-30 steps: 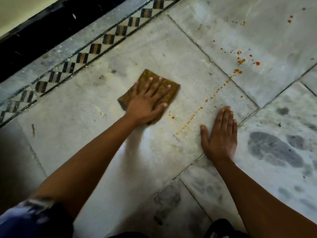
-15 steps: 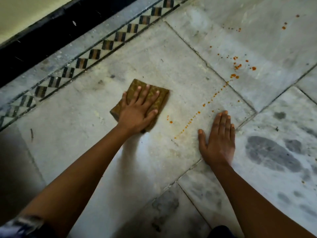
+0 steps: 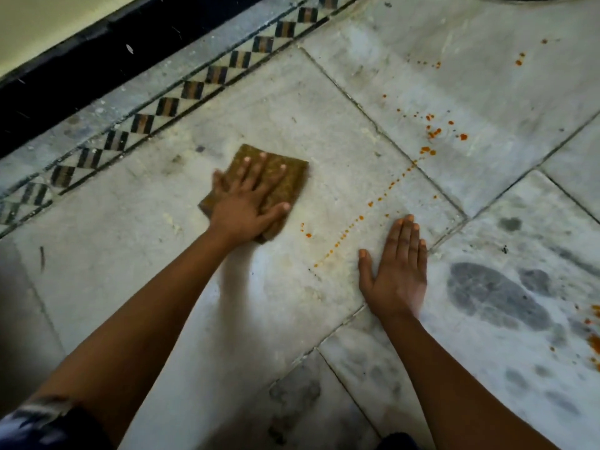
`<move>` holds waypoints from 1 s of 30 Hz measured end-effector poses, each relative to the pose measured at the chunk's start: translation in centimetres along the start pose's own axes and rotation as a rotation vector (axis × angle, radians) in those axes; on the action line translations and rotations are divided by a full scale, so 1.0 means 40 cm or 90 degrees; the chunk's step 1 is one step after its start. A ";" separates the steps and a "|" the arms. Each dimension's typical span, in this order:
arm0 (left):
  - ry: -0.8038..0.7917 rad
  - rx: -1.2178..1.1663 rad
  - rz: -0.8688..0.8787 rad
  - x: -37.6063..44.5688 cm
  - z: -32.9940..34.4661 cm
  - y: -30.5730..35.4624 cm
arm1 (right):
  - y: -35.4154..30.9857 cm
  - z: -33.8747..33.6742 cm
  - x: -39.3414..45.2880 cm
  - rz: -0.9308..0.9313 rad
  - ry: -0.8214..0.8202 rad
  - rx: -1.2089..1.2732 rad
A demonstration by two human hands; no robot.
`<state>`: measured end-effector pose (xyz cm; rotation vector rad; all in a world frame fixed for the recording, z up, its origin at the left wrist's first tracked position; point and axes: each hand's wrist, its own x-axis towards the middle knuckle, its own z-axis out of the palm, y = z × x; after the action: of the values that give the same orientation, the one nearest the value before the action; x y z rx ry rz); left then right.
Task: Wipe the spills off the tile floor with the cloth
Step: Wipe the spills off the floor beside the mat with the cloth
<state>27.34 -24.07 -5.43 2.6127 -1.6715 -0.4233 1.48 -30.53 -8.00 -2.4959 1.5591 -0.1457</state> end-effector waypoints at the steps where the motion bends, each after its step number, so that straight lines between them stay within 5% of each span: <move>1: 0.001 -0.014 -0.053 0.021 -0.006 -0.017 | 0.001 0.001 -0.001 0.002 0.001 0.000; 5: -0.018 -0.053 -0.136 0.164 -0.042 0.040 | -0.002 -0.002 -0.002 0.002 -0.001 -0.006; 12: -0.040 0.036 0.114 0.024 0.014 0.132 | 0.004 -0.005 -0.011 0.004 -0.015 -0.001; 19: -0.039 -0.038 -0.084 0.100 -0.030 0.093 | 0.031 -0.024 -0.012 -0.043 -0.044 0.008; 26: -0.016 0.008 0.089 -0.066 0.051 0.186 | 0.098 -0.041 0.016 0.041 -0.025 -0.012; 30: 0.005 0.019 0.016 -0.014 0.020 0.070 | 0.111 -0.031 0.025 0.049 -0.016 -0.014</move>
<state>24.44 -24.67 -5.65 2.6071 -1.7200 -0.3890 -2.20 -33.46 -7.76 -2.4401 1.6515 -0.0852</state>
